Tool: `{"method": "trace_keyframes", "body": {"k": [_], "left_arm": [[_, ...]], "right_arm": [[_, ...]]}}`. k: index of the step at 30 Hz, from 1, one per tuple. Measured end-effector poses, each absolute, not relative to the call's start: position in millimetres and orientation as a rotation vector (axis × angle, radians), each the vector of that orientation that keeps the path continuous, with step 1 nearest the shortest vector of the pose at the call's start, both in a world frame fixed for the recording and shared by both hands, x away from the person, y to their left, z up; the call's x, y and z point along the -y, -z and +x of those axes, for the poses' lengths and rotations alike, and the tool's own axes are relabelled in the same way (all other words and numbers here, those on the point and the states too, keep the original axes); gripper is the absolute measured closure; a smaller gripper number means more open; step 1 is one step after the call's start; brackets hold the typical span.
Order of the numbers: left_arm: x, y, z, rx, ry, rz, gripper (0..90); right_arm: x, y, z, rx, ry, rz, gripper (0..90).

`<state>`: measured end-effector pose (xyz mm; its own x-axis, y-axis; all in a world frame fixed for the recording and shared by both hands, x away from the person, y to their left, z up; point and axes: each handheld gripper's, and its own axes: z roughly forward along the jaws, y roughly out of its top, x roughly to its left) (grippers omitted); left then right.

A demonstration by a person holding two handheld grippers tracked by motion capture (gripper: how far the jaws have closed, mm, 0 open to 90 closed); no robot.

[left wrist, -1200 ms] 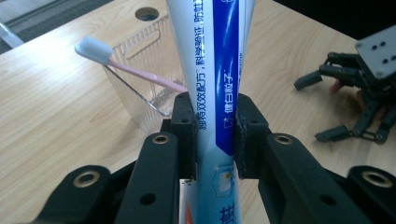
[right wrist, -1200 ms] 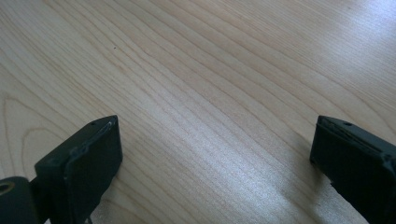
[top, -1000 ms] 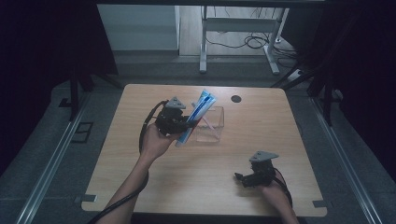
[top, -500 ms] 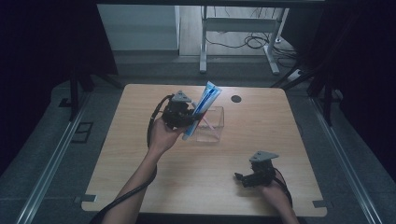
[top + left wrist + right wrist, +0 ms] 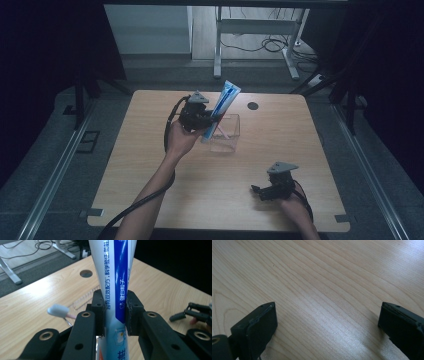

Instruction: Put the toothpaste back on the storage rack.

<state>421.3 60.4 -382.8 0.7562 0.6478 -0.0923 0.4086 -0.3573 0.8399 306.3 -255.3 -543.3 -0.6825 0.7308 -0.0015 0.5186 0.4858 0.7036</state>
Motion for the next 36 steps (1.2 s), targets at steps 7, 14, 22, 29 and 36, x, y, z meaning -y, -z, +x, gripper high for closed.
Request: {"method": "trace_keyframes", "body": {"k": [7,14,22,29,36], "left_arm": [[-53,381,431,-0.796,-0.336,1.985,73.3],[-42,383,440,-0.782,-0.354,1.971,73.3],[-33,388,447,-0.77,-0.379,1.961,73.4],[-30,396,452,-0.766,-0.386,1.954,73.3],[-24,408,453,-0.755,-0.393,1.969,73.2]], "right_arm": [[255,543,306,-2.434,-1.003,1.058,1.9],[255,543,306,-2.434,-1.002,1.058,1.9],[255,543,306,-2.434,-1.002,1.058,1.9],[255,543,306,-2.436,-1.002,1.062,1.9],[255,543,306,-2.436,-1.002,1.06,1.9]]}}
